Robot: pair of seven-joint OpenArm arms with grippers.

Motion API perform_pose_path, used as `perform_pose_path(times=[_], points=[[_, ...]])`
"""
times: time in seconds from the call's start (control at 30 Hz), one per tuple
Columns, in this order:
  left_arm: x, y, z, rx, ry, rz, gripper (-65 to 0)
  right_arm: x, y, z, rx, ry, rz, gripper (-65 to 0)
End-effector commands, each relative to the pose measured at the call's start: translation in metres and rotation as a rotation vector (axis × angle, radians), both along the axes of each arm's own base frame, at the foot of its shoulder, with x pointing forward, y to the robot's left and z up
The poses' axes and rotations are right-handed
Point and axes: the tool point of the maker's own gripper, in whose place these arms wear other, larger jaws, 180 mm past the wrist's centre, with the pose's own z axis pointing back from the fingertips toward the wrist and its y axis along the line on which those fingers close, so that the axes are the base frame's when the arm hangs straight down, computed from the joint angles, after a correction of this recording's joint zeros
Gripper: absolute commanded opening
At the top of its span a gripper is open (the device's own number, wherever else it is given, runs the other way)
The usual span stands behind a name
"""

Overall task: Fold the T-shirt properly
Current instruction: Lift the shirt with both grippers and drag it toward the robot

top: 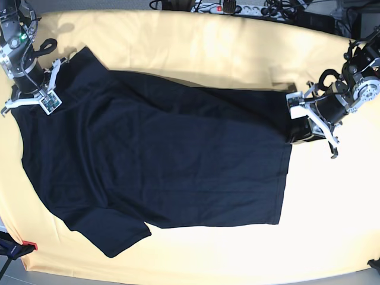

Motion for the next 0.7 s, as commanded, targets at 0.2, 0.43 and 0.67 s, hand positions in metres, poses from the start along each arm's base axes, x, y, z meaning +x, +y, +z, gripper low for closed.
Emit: perform_pose_path(times=[0.2, 0.43, 0.67], points=[[0.027, 0.005, 0.008, -0.068, -0.050, 0.065, -65.0, 0.039, -0.011, 0.023, 0.034, -0.105, -0.017, -65.0], [0.027, 0.001, 0.007, -0.080, -0.049, 0.064, -65.0, 0.059, -0.014, 0.038, 0.090, -0.168, -0.043, -65.0], [0.027, 0.001, 0.007, -0.081, -0.049, 0.064, -65.0, 0.077, -0.031, 0.041, 0.173, -0.201, -0.133, -65.0]])
